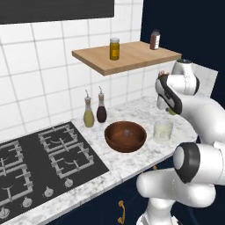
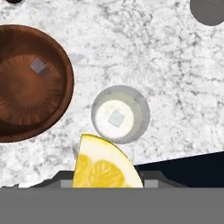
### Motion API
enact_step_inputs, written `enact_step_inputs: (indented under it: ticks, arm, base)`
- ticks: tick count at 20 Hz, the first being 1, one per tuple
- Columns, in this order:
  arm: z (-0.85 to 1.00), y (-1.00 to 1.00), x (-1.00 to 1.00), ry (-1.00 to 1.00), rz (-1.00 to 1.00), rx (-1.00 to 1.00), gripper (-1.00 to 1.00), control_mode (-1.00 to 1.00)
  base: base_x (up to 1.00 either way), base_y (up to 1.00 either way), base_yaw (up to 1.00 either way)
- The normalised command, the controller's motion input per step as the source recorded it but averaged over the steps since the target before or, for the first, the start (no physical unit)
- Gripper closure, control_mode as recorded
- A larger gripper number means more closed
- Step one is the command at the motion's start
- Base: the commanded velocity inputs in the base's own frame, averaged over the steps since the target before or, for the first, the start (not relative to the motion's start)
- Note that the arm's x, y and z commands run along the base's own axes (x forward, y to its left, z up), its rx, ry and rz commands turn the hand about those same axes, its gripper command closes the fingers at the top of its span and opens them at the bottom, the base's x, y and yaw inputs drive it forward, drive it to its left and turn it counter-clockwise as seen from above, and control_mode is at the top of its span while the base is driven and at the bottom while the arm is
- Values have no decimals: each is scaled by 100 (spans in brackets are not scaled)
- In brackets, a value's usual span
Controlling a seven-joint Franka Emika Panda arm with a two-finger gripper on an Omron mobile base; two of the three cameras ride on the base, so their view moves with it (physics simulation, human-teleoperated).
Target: Grab a lemon wedge from the fridge and one ice cube from the ice bowl, and put them in the glass of lemonade.
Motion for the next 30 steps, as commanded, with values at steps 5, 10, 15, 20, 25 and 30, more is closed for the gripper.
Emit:
enact_step_inputs:
  ticks: [5, 10, 15, 20, 25, 30]
  arm:
    - [3, -1, 46, 0, 2, 0, 100, -100]
    - [-8, -8, 27, -1, 0, 0, 100, -100]
    - [-50, 0, -2, -1, 0, 0, 100, -100]
    - [-27, 0, 7, -3, 0, 0, 100, -100]
    - [-13, 0, 10, -1, 0, 0, 100, -100]
    - [0, 0, 21, 0, 0, 0, 100, -100]
  base:
    - [0, 0, 0]
    - [0, 0, 0]
    - [0, 0, 0]
    - [0, 0, 0]
    - [0, 0, 0]
    - [0, 0, 0]
